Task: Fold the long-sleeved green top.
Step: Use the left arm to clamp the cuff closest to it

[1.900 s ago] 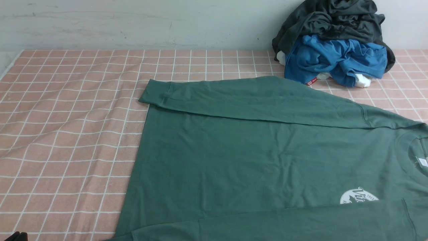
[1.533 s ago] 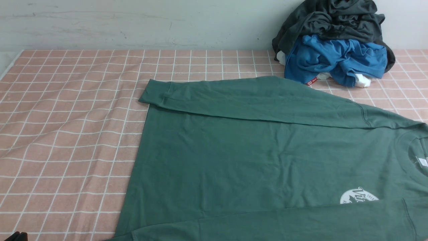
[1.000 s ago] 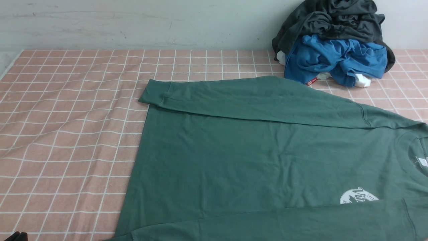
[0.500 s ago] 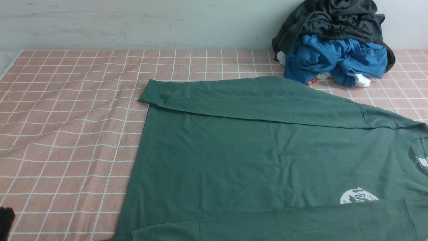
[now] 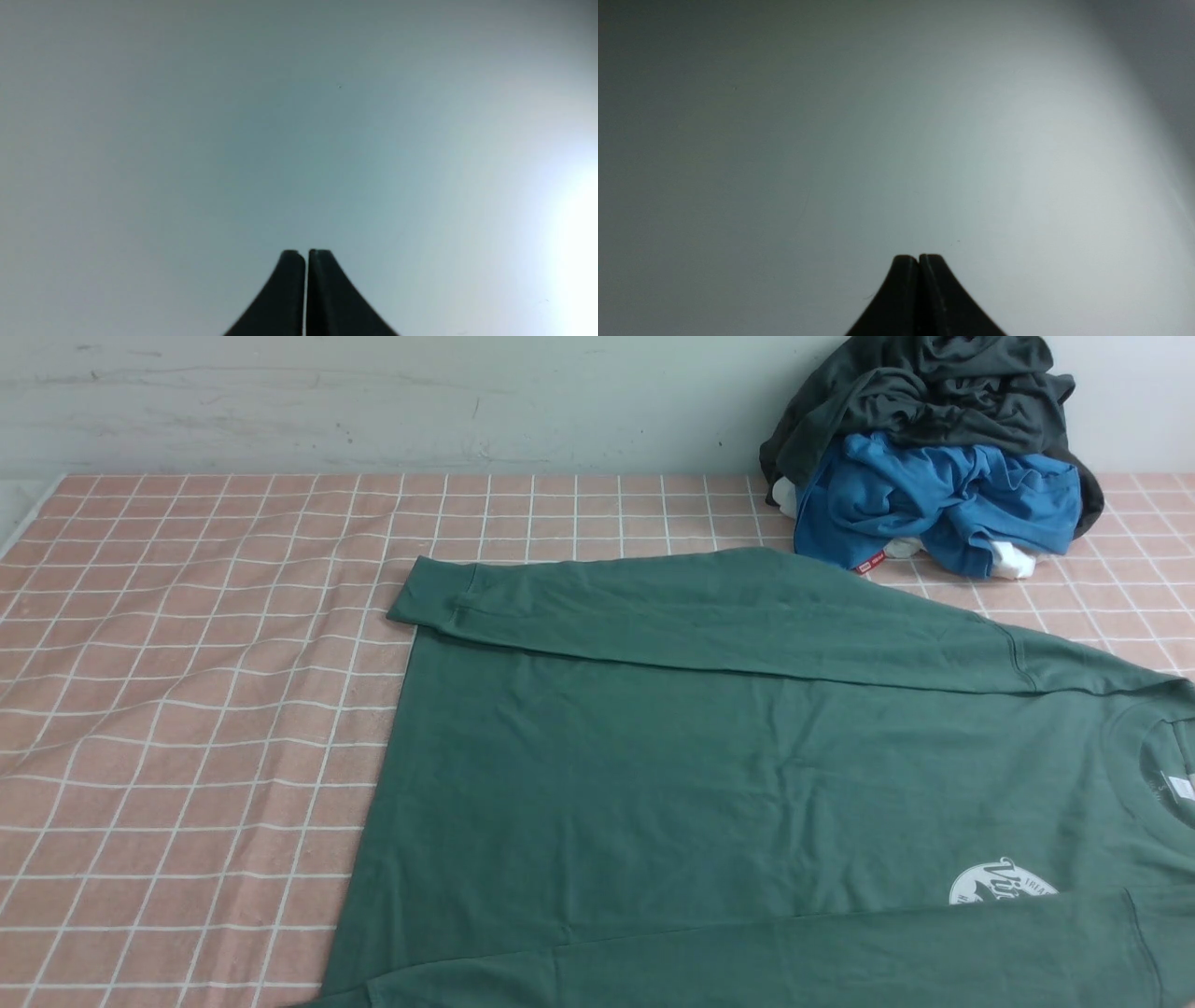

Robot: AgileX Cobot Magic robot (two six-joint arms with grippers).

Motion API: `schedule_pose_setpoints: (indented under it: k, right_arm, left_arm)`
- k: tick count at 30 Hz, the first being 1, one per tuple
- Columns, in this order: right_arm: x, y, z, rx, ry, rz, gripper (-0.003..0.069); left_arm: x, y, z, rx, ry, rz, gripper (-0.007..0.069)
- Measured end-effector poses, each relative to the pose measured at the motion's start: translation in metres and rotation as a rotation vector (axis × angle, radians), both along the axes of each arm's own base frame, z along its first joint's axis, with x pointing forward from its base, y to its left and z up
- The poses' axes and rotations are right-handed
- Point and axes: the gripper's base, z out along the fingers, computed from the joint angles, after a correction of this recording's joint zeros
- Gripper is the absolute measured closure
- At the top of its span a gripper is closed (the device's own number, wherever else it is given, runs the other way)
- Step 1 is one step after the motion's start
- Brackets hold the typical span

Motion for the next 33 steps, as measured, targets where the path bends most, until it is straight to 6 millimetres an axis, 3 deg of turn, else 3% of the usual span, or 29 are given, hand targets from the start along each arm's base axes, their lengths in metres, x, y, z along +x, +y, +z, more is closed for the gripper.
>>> schedule_pose_setpoints:
  k: [2, 5, 6, 8, 9, 12, 14, 19, 24, 25, 27, 31, 33]
  right_arm:
    - [0.000, 0.001, 0.019, -0.048, 0.057, -0.022, 0.0671]
    - [0.008, 0.002, 0.052, -0.129, 0.202, -0.070, 0.0671]
    - [0.019, 0.001, 0.058, -0.147, 0.312, -0.084, 0.0671]
    - [0.029, 0.000, 0.062, -0.156, 0.391, -0.092, 0.0670]
    - [0.046, -0.002, 0.062, -0.169, 0.530, -0.101, 0.0669]
    - [0.078, -0.005, 0.042, -0.179, 0.834, -0.105, 0.0669]
    - [0.100, -0.004, 0.014, -0.163, 1.175, -0.062, 0.0669]
    - [0.119, 0.017, -0.034, -0.281, 1.682, 0.130, 0.0669]
    - [0.135, 0.042, -0.048, -0.512, 1.697, 0.295, 0.0669]
    - [0.135, 0.043, -0.047, -0.519, 1.688, 0.299, 0.0669]
    - [0.141, 0.052, -0.047, -0.590, 1.617, 0.338, 0.0669]
    - [0.145, 0.058, -0.045, -0.611, 1.557, 0.349, 0.0669]
    - [0.147, 0.058, -0.044, -0.606, 1.536, 0.344, 0.0669]
  left_arm:
    - [0.004, -0.002, 0.024, 0.017, 0.102, -0.022, 0.0627]
    - [0.026, -0.003, 0.049, 0.043, 0.459, -0.010, 0.0627]
    - [0.044, -0.002, 0.048, 0.048, 0.664, 0.014, 0.0627]
    - [0.059, 0.000, 0.040, 0.051, 0.858, 0.040, 0.0627]
    - [0.075, 0.002, 0.025, 0.058, 1.081, 0.070, 0.0627]
    - [0.102, 0.002, -0.003, 0.071, 1.368, 0.095, 0.0627]
    - [0.123, 0.001, -0.020, 0.078, 1.494, 0.094, 0.0627]
    - [0.153, -0.017, -0.048, 0.074, 1.752, -0.054, 0.0627]
    - [0.163, -0.065, -0.073, 0.349, 1.990, -0.355, 0.0613]
    - [0.163, -0.065, -0.075, 0.349, 1.999, -0.356, 0.0613]
    - [0.166, -0.075, -0.092, 0.378, 2.101, -0.369, 0.0564]
    - [0.172, -0.075, -0.107, 0.348, 2.177, -0.304, 0.0447]
    - [0.179, -0.074, -0.113, 0.313, 2.179, -0.254, 0.0328]
